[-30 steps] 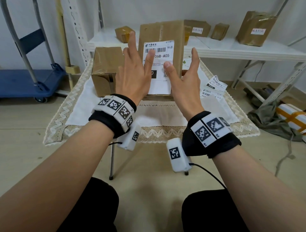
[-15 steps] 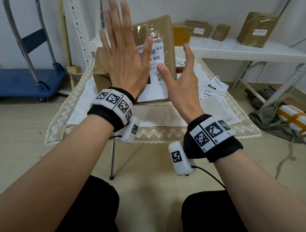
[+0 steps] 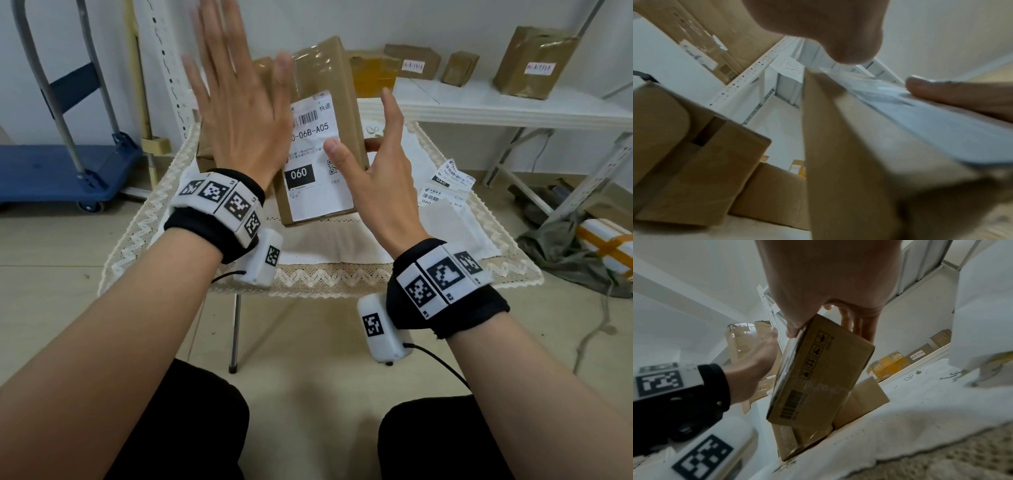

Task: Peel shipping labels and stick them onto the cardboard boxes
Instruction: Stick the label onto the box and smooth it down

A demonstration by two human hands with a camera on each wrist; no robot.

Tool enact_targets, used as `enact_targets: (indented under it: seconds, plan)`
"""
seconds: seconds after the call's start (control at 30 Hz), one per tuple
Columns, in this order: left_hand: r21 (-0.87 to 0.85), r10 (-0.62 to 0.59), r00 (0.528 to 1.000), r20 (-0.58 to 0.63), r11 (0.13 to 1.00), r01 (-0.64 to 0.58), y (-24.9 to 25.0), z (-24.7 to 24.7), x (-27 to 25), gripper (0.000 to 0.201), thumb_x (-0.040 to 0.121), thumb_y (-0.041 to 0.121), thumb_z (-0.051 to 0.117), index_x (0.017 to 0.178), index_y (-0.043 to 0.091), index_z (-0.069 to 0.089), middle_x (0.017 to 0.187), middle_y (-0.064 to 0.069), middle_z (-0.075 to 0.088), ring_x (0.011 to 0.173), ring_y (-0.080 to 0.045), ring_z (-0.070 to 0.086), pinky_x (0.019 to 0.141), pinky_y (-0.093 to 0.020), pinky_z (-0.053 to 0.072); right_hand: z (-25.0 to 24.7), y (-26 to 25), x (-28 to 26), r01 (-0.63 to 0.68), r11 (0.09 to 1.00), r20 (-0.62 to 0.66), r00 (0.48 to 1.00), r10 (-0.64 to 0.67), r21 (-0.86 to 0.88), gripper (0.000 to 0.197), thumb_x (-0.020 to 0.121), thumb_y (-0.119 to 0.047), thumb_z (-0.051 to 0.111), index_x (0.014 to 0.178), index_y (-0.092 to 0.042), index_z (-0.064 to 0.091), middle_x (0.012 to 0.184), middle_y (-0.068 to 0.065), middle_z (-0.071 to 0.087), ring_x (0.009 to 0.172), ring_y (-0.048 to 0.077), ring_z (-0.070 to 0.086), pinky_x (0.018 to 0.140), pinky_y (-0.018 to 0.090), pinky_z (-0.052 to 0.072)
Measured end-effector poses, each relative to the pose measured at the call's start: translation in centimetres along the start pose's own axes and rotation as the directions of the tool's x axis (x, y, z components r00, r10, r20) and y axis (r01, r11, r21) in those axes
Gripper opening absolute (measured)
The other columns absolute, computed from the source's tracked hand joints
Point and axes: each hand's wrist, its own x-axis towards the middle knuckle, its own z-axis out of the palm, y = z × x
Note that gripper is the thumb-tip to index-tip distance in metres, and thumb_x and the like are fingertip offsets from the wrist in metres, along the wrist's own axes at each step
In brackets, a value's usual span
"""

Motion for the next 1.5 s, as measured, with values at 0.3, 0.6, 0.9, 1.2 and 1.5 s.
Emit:
enact_targets:
  seconds: [0.3,0.6,0.9,1.2,1.5]
  plan:
    - [-0.047,-0.123,0.992,-0.009,0.991,0.122,-0.7,0.2,0.3,0.071,0.106,0.051,0.026,0.16,0.005,0.019,0.168,-0.016,0.015,0.157,-0.03,0.012,0.125,-0.054,0.008,0.3,0.2,0.2,0.039,0.995,0.03,0.999,-0.042,0.091,0.094,0.085,-0.072,0.061,0.159,-0.042,0.011,0.13,-0.003,0.064,0.109,0.01,0.066,0.09,0.048,0.057]
    - [-0.472,-0.172,0.694,0.699,0.618,0.629,1.2,1.4,-1.0,0.112,0.068,0.103,0.026,0.148,0.027,0.049,0.143,-0.006,0.061,0.126,-0.024,0.063,0.11,-0.056,0.041,-1.0,0.9,1.5,-0.131,0.939,0.019,0.991,0.132,0.317,0.083,0.099,-0.057,0.054,0.162,-0.033,0.006,0.113,-0.01,0.07,0.118,0.009,0.063,0.111,0.048,0.046]
    - [-0.403,-0.163,0.653,0.74,0.67,0.623,3.7,-0.8,-2.3,0.092,0.079,0.086,0.052,0.136,0.014,0.048,0.125,0.005,0.069,0.107,-0.011,0.07,0.095,-0.04,0.057,-1.5,0.6,2.4,-0.039,0.954,-0.263,0.957,0.121,0.298,0.084,0.099,-0.064,0.045,0.163,-0.027,0.007,0.158,0.008,0.04,0.145,0.019,0.039,0.12,0.046,0.034]
    - [-0.312,-0.067,0.71,0.701,0.866,0.39,7.1,-2.5,-4.8,0.082,0.087,0.081,0.045,0.141,0.019,0.045,0.132,0.004,0.062,0.115,-0.019,0.063,0.096,-0.04,0.051,-1.8,1.4,4.6,0.126,0.981,-0.568,0.801,-0.19,-0.151,0.071,0.106,-0.048,0.039,0.162,-0.01,0.018,0.17,0.016,0.012,0.157,0.028,0.013,0.107,0.041,0.05]
    - [-0.324,-0.042,0.757,0.652,0.887,0.329,6.7,-2.9,-4.7,0.074,0.09,0.076,0.047,0.137,0.019,0.047,0.118,0.009,0.066,0.094,-0.007,0.066,0.075,-0.022,0.051,-2.9,3.3,5.1,0.046,0.954,-0.62,0.751,-0.229,-0.297,0.062,0.108,-0.041,0.039,0.16,-0.009,0.029,0.167,0.017,0.023,0.153,0.025,0.026,0.113,0.048,0.041]
